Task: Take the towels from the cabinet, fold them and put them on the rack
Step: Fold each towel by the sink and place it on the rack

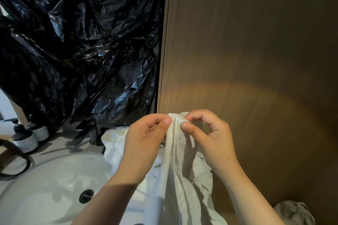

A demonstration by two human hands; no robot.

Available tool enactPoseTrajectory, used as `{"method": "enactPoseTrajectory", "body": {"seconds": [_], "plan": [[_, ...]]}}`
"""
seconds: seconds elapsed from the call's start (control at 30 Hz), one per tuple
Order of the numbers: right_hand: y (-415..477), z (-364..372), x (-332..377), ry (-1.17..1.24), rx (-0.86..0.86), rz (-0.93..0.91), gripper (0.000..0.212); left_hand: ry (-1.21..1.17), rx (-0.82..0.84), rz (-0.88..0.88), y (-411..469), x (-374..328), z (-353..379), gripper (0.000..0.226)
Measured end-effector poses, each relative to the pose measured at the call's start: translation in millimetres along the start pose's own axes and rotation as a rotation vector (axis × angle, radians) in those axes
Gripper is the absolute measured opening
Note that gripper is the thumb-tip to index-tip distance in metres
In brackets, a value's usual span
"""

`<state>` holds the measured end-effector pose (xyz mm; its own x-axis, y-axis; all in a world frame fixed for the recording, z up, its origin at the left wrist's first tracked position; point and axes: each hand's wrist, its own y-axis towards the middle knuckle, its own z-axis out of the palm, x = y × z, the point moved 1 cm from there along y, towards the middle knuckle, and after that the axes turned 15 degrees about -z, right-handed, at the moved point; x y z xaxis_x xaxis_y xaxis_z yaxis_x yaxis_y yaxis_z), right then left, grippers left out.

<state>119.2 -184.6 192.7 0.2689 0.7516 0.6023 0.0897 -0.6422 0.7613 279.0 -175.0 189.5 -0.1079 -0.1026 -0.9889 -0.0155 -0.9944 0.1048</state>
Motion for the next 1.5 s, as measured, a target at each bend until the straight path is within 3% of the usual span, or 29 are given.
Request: {"method": "enactPoseTrajectory", "body": {"seconds": [0.4,0.67,0.8,1.0,1.1,1.2,1.37,1.5], "plan": [[6,0,3,0.054,0.048,0.038,0.018,0.071,-0.055,0.011,3,-1,0,0.015],[7,-3,0,0.076,0.043,0.067,0.010,-0.001,0.104,0.029,-1,-2,1,0.026],[10,-6,2,0.048,0.083,0.023,0.010,0.075,0.000,0.111,-2,-6,2,0.030],[19,-33,-13,-0.185,0.238,0.012,0.006,0.041,-0.077,0.138,10,-14,-7,0.026],[18,-48,-25,-0.476,0.433,-0.030,0.033,0.076,-0.084,0.167,14,-20,-16,0.027],[21,-61,-27,-0.653,0.489,-0.107,0.044,0.063,-0.112,0.176,22,-27,-27,0.029],[36,-78,-14,-0.770,0.376,-0.291,0.032,0.075,-0.140,0.175,40,-40,-38,0.026],[47,-72,-2,-0.570,0.204,-0.270,0.020,0.029,-0.146,0.200,47,-47,-39,0.024]]}}
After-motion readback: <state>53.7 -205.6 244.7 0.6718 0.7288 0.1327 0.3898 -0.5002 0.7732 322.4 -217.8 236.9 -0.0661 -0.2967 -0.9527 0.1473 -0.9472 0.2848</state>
